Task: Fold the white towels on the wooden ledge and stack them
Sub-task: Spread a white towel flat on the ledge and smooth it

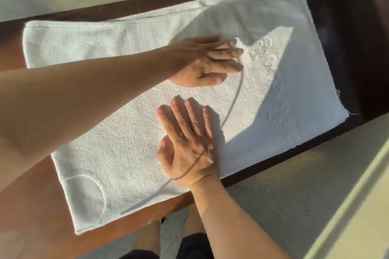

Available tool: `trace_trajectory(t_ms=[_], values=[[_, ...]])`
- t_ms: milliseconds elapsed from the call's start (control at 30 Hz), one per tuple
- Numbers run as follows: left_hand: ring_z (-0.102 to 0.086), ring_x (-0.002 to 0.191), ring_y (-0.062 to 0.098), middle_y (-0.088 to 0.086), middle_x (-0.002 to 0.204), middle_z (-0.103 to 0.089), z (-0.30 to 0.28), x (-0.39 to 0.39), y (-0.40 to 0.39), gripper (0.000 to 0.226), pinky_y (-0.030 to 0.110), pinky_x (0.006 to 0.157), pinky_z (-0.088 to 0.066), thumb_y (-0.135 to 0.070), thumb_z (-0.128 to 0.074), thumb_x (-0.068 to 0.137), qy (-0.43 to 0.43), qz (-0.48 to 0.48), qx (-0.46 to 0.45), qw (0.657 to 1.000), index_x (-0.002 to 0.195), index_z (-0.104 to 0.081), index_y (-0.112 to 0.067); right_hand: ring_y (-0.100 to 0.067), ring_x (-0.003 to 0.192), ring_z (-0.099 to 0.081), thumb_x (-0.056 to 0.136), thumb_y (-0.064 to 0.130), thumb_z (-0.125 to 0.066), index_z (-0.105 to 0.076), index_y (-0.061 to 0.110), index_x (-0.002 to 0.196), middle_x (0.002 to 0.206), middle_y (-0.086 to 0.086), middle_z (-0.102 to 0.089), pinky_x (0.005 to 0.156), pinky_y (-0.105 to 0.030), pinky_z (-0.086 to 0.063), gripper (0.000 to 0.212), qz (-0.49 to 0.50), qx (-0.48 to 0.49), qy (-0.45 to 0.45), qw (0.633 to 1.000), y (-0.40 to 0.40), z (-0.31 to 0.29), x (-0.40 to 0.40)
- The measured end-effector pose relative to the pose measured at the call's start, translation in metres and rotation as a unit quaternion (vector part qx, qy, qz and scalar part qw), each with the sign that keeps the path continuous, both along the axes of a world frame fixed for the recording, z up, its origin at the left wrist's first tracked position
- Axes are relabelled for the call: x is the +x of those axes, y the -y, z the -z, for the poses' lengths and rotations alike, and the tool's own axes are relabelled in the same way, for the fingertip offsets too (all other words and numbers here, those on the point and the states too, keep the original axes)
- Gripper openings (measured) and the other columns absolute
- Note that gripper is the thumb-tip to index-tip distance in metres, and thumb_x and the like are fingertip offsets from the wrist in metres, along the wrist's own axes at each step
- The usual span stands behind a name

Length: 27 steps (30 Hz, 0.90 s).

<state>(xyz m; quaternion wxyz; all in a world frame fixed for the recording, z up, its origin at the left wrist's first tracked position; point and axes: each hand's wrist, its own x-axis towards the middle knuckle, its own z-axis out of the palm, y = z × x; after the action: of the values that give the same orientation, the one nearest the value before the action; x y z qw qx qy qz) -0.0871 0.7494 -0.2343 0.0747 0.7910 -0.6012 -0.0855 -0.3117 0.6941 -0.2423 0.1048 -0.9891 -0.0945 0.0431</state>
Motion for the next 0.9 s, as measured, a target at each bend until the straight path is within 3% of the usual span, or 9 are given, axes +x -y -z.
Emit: trace_trajectory(t_ms=[100, 200, 400, 533, 633, 700, 767, 900], values=[[0.0, 0.156, 0.022, -0.002, 0.169, -0.008, 0.006, 0.011, -0.001, 0.063, 0.044, 0.127, -0.002, -0.062, -0.007, 0.103, 0.025, -0.075, -0.002, 0.997, 0.16, -0.013, -0.035, -0.029, 0.157, -0.003, 0.094, 0.045, -0.045, -0.025, 0.028, 0.16, 0.169, -0.002, -0.015, 0.121, -0.061, -0.014, 0.071, -0.006, -0.013, -0.002, 1.0, 0.0, -0.001, 0.001], [0.002, 0.156, 0.028, 0.004, 0.169, -0.005, 0.0, 0.011, 0.001, 0.066, 0.046, 0.127, -0.001, -0.062, -0.004, 0.102, 0.018, -0.116, 0.012, 0.993, 0.161, -0.011, -0.033, -0.03, 0.156, -0.007, 0.092, 0.043, -0.049, -0.031, 0.026, 0.158, 0.168, -0.003, -0.019, 0.121, -0.061, -0.015, 0.07, 0.001, 0.004, 0.02, 1.0, 0.001, 0.002, 0.003], [-0.007, 0.156, 0.029, 0.008, 0.169, -0.012, -0.01, -0.036, -0.057, 0.054, 0.048, 0.126, -0.008, -0.045, -0.02, 0.108, -0.028, -0.161, -0.022, 0.986, 0.158, -0.029, -0.028, -0.031, 0.155, -0.015, 0.09, 0.038, -0.052, -0.04, 0.022, 0.155, 0.165, -0.006, -0.028, 0.12, -0.061, -0.018, 0.067, 0.005, 0.043, 0.062, 0.997, 0.002, 0.007, 0.001], [0.008, 0.156, 0.019, -0.001, 0.17, 0.0, 0.001, -0.059, -0.123, 0.055, 0.043, 0.127, -0.002, -0.051, -0.014, 0.107, 0.005, -0.201, 0.032, 0.979, 0.161, -0.009, -0.039, -0.032, 0.155, -0.017, 0.092, 0.036, -0.05, -0.04, 0.022, 0.155, 0.164, -0.005, -0.03, 0.12, -0.06, -0.017, 0.065, 0.006, 0.042, 0.057, 0.997, 0.0, 0.007, 0.003], [0.01, 0.156, 0.014, -0.01, 0.169, 0.007, 0.001, -0.046, -0.149, 0.057, 0.038, 0.127, 0.003, -0.057, -0.009, 0.104, 0.005, -0.305, 0.053, 0.951, 0.159, 0.002, -0.045, -0.032, 0.154, -0.021, 0.091, 0.036, -0.052, -0.043, 0.021, 0.153, 0.162, -0.005, -0.035, 0.12, -0.06, -0.018, 0.064, 0.006, 0.047, 0.072, 0.996, 0.0, 0.006, 0.003], [0.002, 0.156, 0.018, -0.001, 0.17, -0.003, -0.003, -0.054, -0.147, 0.063, 0.038, 0.127, 0.001, -0.057, -0.016, 0.102, -0.035, -0.391, 0.024, 0.92, 0.161, -0.009, -0.035, -0.031, 0.153, -0.022, 0.092, 0.037, -0.051, -0.043, 0.022, 0.153, 0.162, -0.005, -0.035, 0.121, -0.059, -0.016, 0.064, 0.005, 0.025, 0.063, 0.998, 0.0, 0.005, 0.003], [-0.005, 0.156, 0.021, 0.006, 0.168, -0.012, -0.001, -0.09, -0.139, 0.067, 0.039, 0.127, -0.002, -0.054, -0.025, 0.101, -0.072, -0.425, -0.021, 0.902, 0.161, -0.021, -0.023, -0.032, 0.152, -0.026, 0.091, 0.036, -0.05, -0.046, 0.021, 0.152, 0.161, -0.007, -0.037, 0.121, -0.058, -0.017, 0.063, 0.008, 0.017, 0.061, 0.998, 0.0, 0.006, 0.004], [-0.005, 0.156, 0.026, 0.003, 0.169, -0.012, 0.005, -0.202, -0.135, 0.06, 0.042, 0.127, -0.003, -0.04, -0.034, 0.106, -0.038, -0.464, -0.023, 0.884, 0.161, -0.019, -0.024, -0.033, 0.153, -0.023, 0.093, 0.035, -0.046, -0.045, 0.021, 0.152, 0.162, -0.007, -0.036, 0.121, -0.059, -0.017, 0.06, 0.005, 0.031, 0.065, 0.997, 0.0, 0.009, 0.004]])
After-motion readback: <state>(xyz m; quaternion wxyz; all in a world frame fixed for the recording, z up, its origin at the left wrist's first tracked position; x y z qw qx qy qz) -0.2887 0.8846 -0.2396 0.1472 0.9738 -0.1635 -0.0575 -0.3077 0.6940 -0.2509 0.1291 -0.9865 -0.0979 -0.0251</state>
